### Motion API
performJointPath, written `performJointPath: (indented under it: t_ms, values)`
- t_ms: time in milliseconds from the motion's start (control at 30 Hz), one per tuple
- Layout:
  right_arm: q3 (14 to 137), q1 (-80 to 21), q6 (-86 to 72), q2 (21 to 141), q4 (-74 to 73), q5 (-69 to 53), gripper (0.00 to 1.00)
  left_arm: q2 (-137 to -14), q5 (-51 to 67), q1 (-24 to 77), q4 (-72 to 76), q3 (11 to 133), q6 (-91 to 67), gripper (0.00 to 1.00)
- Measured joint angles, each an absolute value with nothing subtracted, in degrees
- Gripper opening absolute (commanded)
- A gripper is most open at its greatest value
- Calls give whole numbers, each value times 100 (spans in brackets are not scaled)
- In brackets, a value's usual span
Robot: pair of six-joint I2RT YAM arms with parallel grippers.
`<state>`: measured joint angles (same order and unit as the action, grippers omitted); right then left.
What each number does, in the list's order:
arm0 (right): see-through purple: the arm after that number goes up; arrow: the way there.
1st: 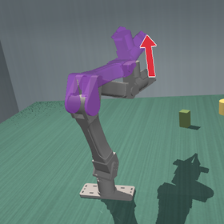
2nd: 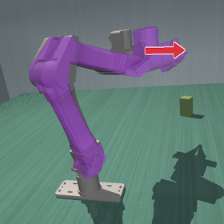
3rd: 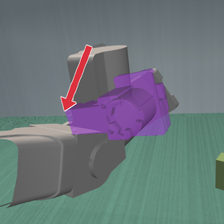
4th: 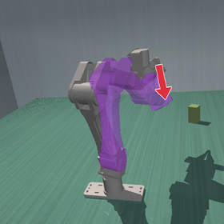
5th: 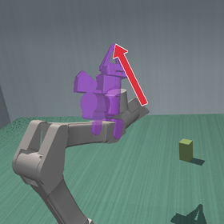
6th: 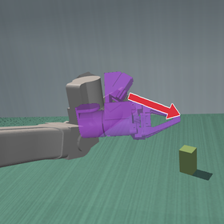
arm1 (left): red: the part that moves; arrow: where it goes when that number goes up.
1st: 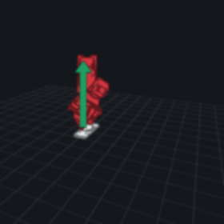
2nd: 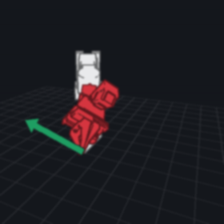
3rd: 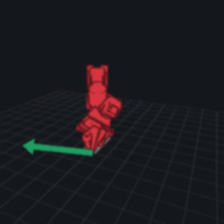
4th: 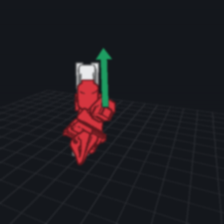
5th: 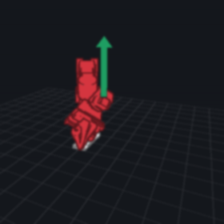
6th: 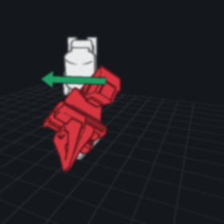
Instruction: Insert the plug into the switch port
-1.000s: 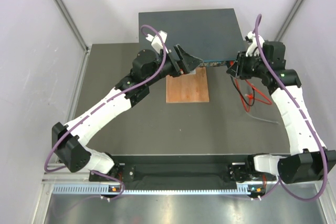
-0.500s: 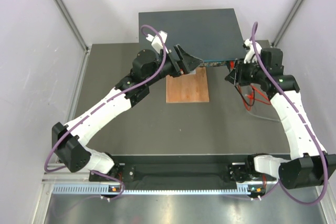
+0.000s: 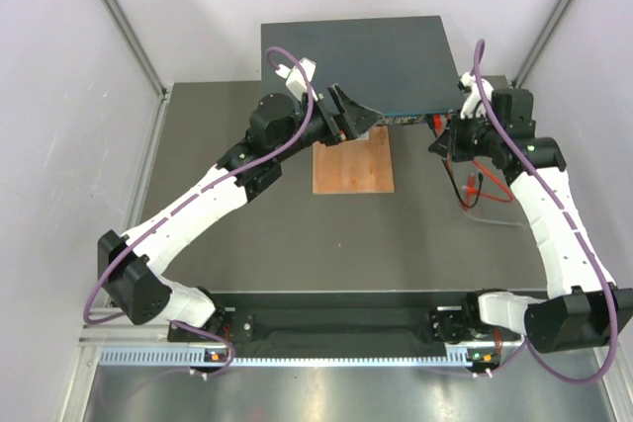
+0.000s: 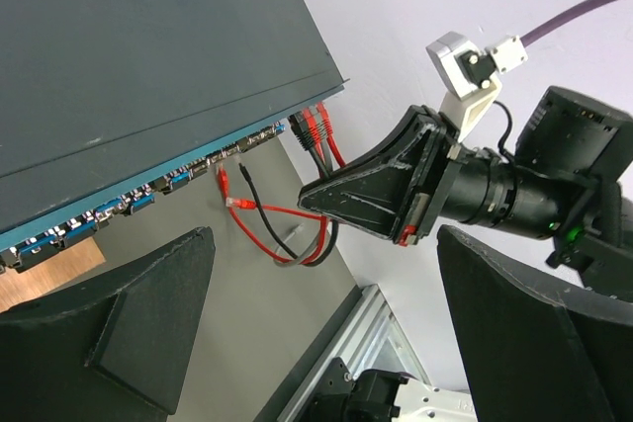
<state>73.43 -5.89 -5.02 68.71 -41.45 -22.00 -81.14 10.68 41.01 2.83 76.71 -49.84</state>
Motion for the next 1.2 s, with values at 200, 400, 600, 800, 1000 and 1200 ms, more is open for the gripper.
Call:
performJointPath:
  t_ms: [200, 400, 600, 800, 1000, 1200]
  values:
    - [7787, -589, -563, 7122, -4591, -2233, 0, -8114, 1070, 4101, 285, 7671, -4984, 99]
    - [7749, -589, -624, 7201, -4589, -2303, 0, -8114, 1066, 4101, 283, 7671, -4980, 99]
    - [7612, -591, -655, 7185, -4442, -2370, 0, -8114, 1063, 4101, 283, 7671, -4958, 99]
    - [7926, -598, -652, 7295, -4709, -2355, 0, -8114, 1066, 4101, 285, 7671, -4958, 99]
    - [7870, -602, -666, 7312, -4698, -2353, 0, -8114, 1057, 4101, 281, 7671, -4956, 99]
    - [7649, -628, -633, 7227, -4473, -2364, 0, -8114, 980, 4101, 279, 7671, -4928, 99]
